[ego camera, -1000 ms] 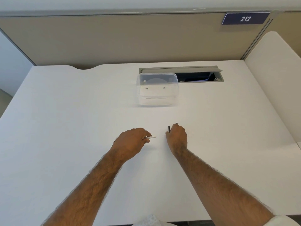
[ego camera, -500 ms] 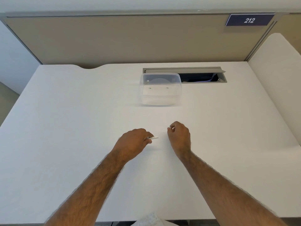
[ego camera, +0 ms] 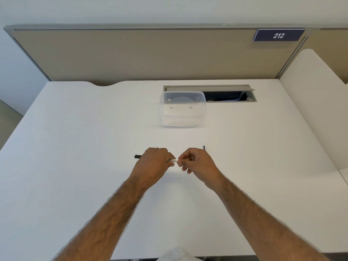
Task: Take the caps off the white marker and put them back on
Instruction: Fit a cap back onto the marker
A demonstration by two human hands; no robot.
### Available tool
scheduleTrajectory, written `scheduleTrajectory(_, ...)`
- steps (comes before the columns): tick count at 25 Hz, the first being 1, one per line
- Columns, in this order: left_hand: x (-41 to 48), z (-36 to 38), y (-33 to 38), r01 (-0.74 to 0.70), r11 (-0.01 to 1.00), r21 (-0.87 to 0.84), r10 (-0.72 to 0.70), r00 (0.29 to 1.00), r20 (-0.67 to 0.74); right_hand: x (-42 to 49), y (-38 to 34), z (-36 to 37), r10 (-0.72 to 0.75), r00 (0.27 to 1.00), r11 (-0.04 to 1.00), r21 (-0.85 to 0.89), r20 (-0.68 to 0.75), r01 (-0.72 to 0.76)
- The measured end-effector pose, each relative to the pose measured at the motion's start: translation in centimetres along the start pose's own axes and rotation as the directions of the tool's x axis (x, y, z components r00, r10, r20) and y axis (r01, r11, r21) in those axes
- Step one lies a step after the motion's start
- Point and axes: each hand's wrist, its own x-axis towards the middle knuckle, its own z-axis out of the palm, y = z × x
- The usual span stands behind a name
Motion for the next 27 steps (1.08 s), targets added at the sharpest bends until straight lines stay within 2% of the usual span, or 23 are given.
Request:
scheduleTrajectory(2,-0.5,0.2,0.3,-0.046,0.998,0.050,0.058,0.960,-0.274,0.0,-0.4,0.0,-0.004,0.997,0.998,0.056,-0.075,0.008)
scheduleTrajectory(3,-0.9,0.2,0.6,0.017,1.000,-0.008,-0.019,0.899,-0.437,0.1,-0.5,0.0,-0.004,0.994,0.994,0.104,-0.113,0.015)
scheduleTrajectory(4,-1.3,0.4,1.0,0.114,0.981,-0.157,-0.182,0.826,-0.534,0.2,-0.5,0.0,0.000,0.990,0.988,0.151,-0.141,0.022)
scheduleTrajectory(5,-1.4,0.6,1.4,0.230,0.902,-0.365,-0.400,0.762,-0.509,0.2,-0.6,0.1,0.004,0.988,0.981,0.190,-0.156,0.026)
scheduleTrajectory(6,-1.3,1.1,1.6,0.324,0.752,-0.573,-0.593,0.712,-0.375,0.3,-0.7,0.2,0.008,0.988,0.974,0.223,-0.157,0.028)
scheduleTrajectory(7,-1.1,1.5,1.4,0.381,0.555,-0.739,-0.711,0.679,-0.185,0.4,-0.7,0.4,0.008,0.990,0.968,0.248,-0.144,0.028)
scheduleTrajectory(9,-0.6,1.9,0.7,0.345,0.172,-0.923,-0.736,0.667,0.113,0.5,-0.6,0.8,0.006,0.996,0.965,0.261,-0.094,0.019)
scheduleTrajectory(10,-0.4,1.8,0.3,0.300,0.053,-0.952,-0.714,0.678,0.174,0.6,-0.5,0.9,0.009,0.998,0.969,0.246,-0.068,0.008)
scheduleTrajectory(11,-0.1,1.6,-0.1,0.262,0.000,-0.965,-0.695,0.694,0.189,0.8,-0.3,1.0,0.015,0.999,0.975,0.222,-0.044,-0.005)
scheduleTrajectory(12,0.2,1.4,-0.4,0.243,0.001,-0.970,-0.680,0.711,0.177,1.1,-0.2,1.0,0.026,0.999,0.982,0.188,-0.024,-0.021)
scheduleTrajectory(14,0.9,1.0,-1.0,0.243,0.085,-0.966,-0.662,0.739,0.127,1.9,0.0,1.0,0.042,0.999,0.997,0.062,-0.002,-0.042)
scheduleTrajectory(18,3.0,0.4,-0.9,0.274,0.372,-0.887,-0.600,0.800,-0.005,4.6,-0.8,1.4,-0.058,0.998,0.948,-0.316,-0.036,0.043)
scheduleTrajectory(22,5.6,-0.5,-0.6,0.216,0.607,-0.764,-0.467,0.876,-0.124,7.8,-2.3,1.8,-0.184,0.983,0.907,-0.390,-0.020,0.161)
scheduleTrajectory(27,7.6,-0.3,-1.5,0.175,0.783,-0.597,-0.325,0.933,-0.154,10.2,-1.8,1.9,-0.225,0.974,0.794,-0.580,-0.004,0.181)
